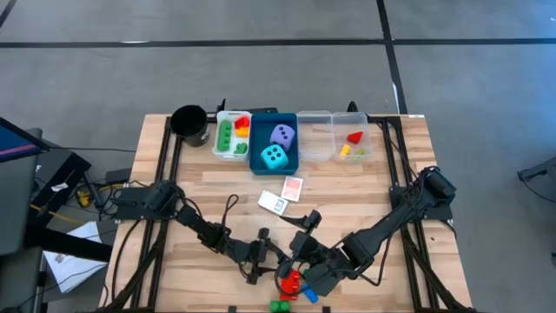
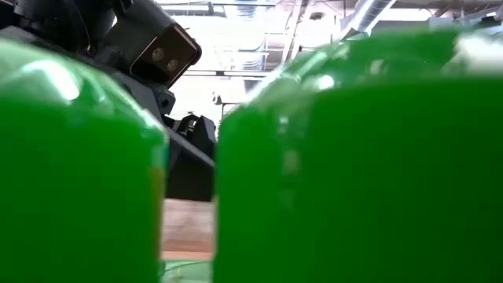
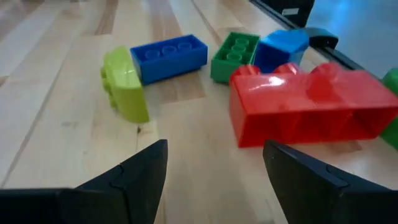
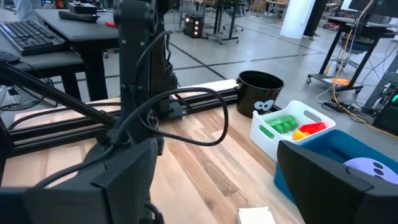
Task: Pick & Place Toys
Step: Put the large red game piece into the white bin
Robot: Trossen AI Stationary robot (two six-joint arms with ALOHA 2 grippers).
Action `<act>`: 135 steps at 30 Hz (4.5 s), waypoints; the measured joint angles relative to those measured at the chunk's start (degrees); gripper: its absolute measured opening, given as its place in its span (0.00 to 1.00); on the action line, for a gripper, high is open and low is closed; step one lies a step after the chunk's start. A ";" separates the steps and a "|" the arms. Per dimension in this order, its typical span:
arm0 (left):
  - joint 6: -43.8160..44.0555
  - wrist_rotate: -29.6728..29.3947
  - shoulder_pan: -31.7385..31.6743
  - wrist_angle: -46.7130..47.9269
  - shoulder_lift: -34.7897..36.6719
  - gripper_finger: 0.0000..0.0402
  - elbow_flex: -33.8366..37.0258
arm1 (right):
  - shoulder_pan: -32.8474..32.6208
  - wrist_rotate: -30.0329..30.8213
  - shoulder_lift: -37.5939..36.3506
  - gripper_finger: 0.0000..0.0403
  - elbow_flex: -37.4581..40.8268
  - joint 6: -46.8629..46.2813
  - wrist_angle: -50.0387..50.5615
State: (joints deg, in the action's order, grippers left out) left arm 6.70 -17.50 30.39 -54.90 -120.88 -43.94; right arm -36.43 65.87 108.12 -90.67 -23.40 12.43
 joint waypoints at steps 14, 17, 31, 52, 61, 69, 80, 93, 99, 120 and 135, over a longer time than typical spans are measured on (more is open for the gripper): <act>0.02 -0.03 0.08 0.21 0.00 0.62 -2.34 | 0.38 0.00 0.00 0.81 0.00 -0.17 0.74; 0.02 -0.02 0.09 0.08 0.00 0.62 -2.34 | 0.38 0.00 0.00 0.81 0.00 -0.17 0.74; 2.83 -0.02 0.15 3.01 0.00 0.61 -2.30 | 0.51 -0.02 0.00 0.81 0.00 -0.17 0.83; 4.72 0.01 0.57 2.96 -3.21 0.61 -5.55 | 0.59 -0.02 0.00 0.81 0.00 -0.17 0.40; 5.72 -1.27 0.59 -0.65 -8.19 0.61 -8.28 | 0.55 -0.07 0.00 0.81 0.00 -0.17 0.44; 5.86 -0.13 0.50 -1.85 -8.39 0.52 -8.31 | 0.55 -0.11 0.00 0.81 0.00 -0.18 0.41; 6.21 0.49 0.37 -1.20 -8.39 0.04 -8.26 | 0.55 -0.26 0.00 0.81 0.00 -1.27 0.39; -0.21 -0.47 -0.54 4.50 -4.75 0.01 -7.91 | 0.01 0.04 0.00 0.81 0.00 -0.12 -1.96; -5.45 -7.10 -1.16 18.36 6.01 0.00 -6.62 | -3.91 8.72 -0.03 0.81 -0.73 3.40 -2.86; -12.71 -48.66 -4.53 16.58 62.30 0.00 28.24 | -7.17 9.43 7.45 0.79 4.17 -24.06 13.71; -38.06 -51.92 -33.08 17.15 72.85 0.00 28.74 | 2.32 -11.77 12.52 0.79 4.05 -4.06 -11.56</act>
State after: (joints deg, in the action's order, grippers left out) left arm -31.36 -69.42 -2.69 -37.75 -48.03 -15.20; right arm -34.11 54.09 120.63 -86.62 -27.47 0.87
